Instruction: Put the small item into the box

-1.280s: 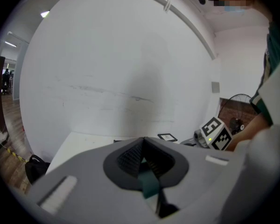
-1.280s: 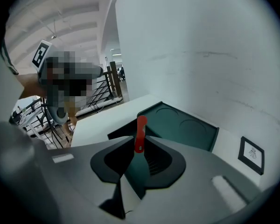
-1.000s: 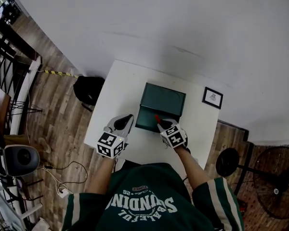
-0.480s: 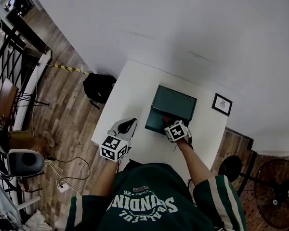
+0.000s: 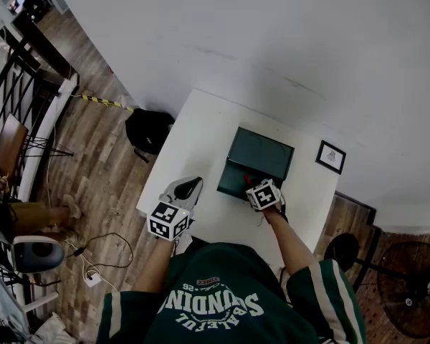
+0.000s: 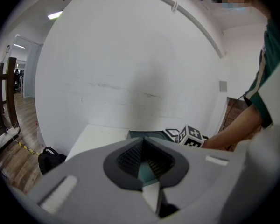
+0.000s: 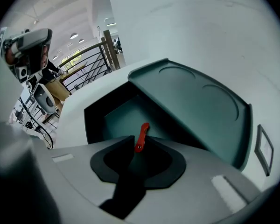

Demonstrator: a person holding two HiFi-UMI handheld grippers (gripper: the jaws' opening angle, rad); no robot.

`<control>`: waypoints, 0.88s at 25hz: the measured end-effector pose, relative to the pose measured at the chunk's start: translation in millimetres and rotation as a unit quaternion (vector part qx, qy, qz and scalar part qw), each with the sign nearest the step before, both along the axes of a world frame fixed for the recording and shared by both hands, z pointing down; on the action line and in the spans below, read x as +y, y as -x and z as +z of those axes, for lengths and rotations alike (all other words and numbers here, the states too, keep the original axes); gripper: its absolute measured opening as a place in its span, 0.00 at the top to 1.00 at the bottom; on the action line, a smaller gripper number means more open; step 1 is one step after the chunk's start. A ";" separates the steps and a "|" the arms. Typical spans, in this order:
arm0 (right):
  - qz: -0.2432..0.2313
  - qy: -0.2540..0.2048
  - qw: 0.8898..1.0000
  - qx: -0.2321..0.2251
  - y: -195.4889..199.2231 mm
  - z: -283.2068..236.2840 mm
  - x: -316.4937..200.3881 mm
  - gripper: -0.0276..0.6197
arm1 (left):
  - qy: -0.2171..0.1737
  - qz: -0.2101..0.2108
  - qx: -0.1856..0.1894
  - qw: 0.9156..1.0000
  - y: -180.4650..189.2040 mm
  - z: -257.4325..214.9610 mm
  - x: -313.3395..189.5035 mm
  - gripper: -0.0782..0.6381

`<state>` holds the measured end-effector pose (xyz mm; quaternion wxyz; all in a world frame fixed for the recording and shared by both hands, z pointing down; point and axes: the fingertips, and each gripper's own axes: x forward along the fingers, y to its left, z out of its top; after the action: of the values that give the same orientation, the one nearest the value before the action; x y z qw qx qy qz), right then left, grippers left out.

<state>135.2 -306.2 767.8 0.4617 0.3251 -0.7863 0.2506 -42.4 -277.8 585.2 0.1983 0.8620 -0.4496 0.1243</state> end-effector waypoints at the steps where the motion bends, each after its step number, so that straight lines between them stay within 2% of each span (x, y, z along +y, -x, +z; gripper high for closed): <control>1: 0.004 -0.007 1.000 -0.006 0.9 -5.9 0.8 0.86 | -0.001 0.003 0.001 1.000 -1.2 -0.6 0.7 0.82; 7: 0.038 -0.033 0.998 -0.036 -6.0 -36.9 -1.7 0.86 | -0.007 0.035 0.008 0.999 -18.4 -5.4 -13.1 0.82; 10: 0.051 -0.057 0.995 -0.067 -6.4 -56.9 -1.0 0.95 | -0.012 0.051 0.011 0.999 -26.9 -9.0 -22.8 0.82; 14: 0.066 -0.095 0.989 -0.090 -12.1 -88.8 -0.9 0.95 | -0.024 0.074 0.013 0.997 -40.1 -18.1 -37.7 0.82; 17: 0.106 -0.133 0.978 -0.123 -25.6 -117.8 -6.2 0.95 | -0.033 0.090 0.013 0.995 -53.0 -24.4 -49.7 0.82; 22: 0.180 -0.200 0.944 -0.189 -53.4 -174.1 -15.9 0.95 | -0.047 0.114 0.019 0.992 -75.0 -34.1 -62.5 0.82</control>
<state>188.6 -322.1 593.7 0.1774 0.4937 -0.8214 0.2238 32.6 -340.3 551.2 0.1510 0.9183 -0.3497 0.1082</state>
